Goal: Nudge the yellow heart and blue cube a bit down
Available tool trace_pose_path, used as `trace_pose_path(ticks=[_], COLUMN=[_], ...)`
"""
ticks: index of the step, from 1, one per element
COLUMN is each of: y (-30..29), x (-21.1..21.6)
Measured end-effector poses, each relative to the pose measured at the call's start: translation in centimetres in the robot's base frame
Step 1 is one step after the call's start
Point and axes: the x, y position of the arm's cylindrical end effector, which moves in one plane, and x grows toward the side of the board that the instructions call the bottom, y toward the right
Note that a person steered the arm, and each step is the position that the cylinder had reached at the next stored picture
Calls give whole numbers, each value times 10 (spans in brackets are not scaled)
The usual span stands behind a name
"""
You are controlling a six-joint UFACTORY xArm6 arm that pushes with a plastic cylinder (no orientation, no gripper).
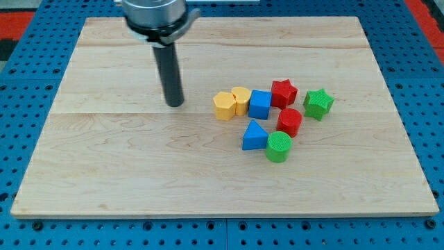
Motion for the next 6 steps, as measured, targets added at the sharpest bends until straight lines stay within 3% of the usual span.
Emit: trace_pose_path(ticks=[2,3,6], y=[88,102,24], x=[27,35,-47])
